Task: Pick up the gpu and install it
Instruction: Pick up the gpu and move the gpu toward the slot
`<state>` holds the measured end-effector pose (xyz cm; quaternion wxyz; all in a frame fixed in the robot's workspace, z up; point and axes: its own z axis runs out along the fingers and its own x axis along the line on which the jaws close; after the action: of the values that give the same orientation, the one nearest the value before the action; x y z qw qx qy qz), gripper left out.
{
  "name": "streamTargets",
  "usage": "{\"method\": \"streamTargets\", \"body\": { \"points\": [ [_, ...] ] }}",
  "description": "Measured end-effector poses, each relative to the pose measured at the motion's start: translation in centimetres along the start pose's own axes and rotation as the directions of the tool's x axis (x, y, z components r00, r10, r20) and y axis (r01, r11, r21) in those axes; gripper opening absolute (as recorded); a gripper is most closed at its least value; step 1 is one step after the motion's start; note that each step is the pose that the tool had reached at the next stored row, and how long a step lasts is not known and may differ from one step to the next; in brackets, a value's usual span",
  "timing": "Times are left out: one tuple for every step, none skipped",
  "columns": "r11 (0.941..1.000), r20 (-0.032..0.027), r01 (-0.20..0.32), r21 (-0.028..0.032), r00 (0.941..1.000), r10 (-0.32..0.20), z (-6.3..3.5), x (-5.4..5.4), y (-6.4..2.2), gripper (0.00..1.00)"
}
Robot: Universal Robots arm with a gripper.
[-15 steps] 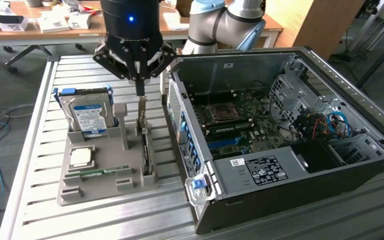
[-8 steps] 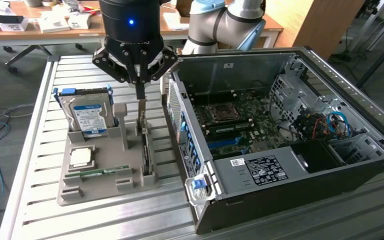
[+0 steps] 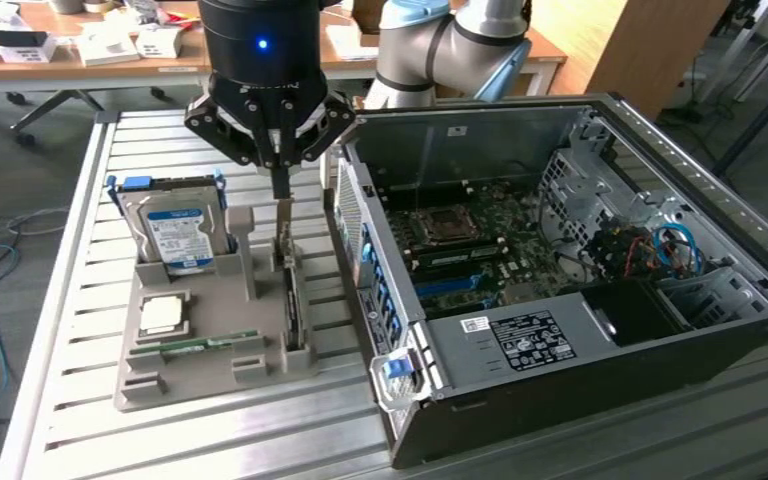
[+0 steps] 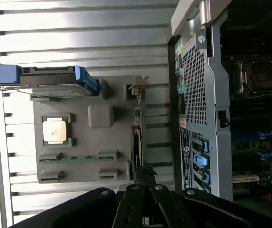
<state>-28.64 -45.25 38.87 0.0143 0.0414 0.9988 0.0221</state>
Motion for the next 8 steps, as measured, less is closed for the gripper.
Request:
{"method": "streamTargets", "body": {
  "points": [
    [1.0000,-0.0001,0.000,0.0000,1.0000,0.000,0.00,0.00,0.00,0.11],
    [1.0000,0.0000,0.000,0.0000,1.0000,0.000,0.00,0.00,0.00,0.11],
    [1.0000,0.0000,0.000,0.0000,1.0000,0.000,0.00,0.00,0.00,0.11],
    [1.0000,0.0000,0.000,0.0000,1.0000,0.000,0.00,0.00,0.00,0.11],
    [1.0000,0.0000,0.000,0.0000,1.0000,0.000,0.00,0.00,0.00,0.11],
    [1.0000,-0.0001,0.000,0.0000,1.0000,0.000,0.00,0.00,0.00,0.17],
    [1.0000,0.0000,0.000,0.0000,1.0000,0.000,0.00,0.00,0.00,0.17],
    [1.0000,0.0000,0.000,0.0001,1.0000,0.000,0.00,0.00,0.00,0.17]
  ]
}}
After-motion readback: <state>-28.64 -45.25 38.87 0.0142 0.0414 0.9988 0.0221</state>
